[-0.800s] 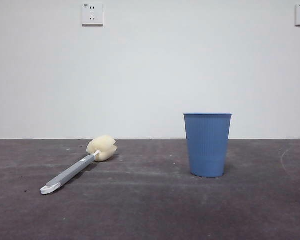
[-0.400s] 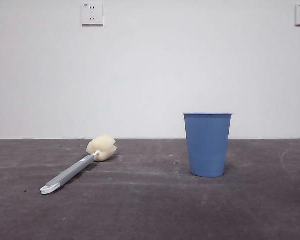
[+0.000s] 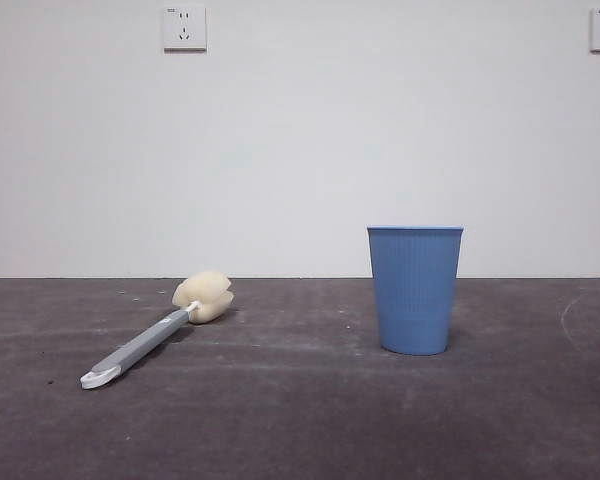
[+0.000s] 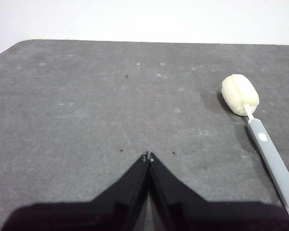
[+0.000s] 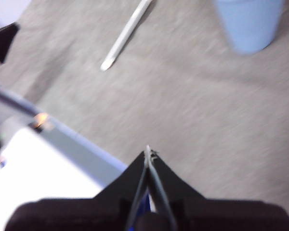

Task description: Pick up the cup brush,pick up the cup,insert the brush into the cup,clean the cup,put the cup brush back,put the cup back to the fixed position on the table

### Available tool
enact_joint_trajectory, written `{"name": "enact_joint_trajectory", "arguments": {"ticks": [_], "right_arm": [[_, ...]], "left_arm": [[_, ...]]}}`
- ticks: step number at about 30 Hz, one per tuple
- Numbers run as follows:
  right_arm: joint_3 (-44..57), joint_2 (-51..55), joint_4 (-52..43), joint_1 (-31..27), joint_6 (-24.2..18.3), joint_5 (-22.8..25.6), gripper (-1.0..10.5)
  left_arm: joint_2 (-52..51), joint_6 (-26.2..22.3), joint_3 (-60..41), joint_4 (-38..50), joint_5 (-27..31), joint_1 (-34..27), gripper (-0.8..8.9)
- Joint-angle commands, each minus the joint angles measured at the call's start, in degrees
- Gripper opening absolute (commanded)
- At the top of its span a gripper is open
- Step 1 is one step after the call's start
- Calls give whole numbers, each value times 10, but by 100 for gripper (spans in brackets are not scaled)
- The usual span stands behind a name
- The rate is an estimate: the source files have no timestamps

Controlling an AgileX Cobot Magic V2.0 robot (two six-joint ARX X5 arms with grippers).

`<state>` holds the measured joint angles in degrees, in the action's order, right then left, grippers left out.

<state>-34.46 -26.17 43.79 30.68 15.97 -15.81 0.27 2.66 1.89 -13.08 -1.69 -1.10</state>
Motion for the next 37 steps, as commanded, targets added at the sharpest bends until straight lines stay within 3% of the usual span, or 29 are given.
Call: {"name": "enact_joint_trajectory", "arguments": {"ticks": [1,5,8,10,21,27,37], "right_arm": [[3,33,-38,-15,-12,71,2],[5,79,-84,-43,-87,99,2],[9,110,-111,-70,-176,126,2],[23,126,-139,-88,-209,128,2],[229,225,-317,-173,-194,129,2],[308,260,-318,-208,-188,129,2],[322,260,-281,-242,-188,128,2]], "left_arm": [[-1,3,-8,1,1,-1,-4],[-1,3,-8,1,1,-1,-4],[-1,3,-8,1,1,0,-4],[-1,3,-8,1,2,0,-4],[-1,3,-8,1,1,-1,-4],[-1,3,-8,1,1,-1,-4],[-1,3,-8,1,1,-1,-4]]}}
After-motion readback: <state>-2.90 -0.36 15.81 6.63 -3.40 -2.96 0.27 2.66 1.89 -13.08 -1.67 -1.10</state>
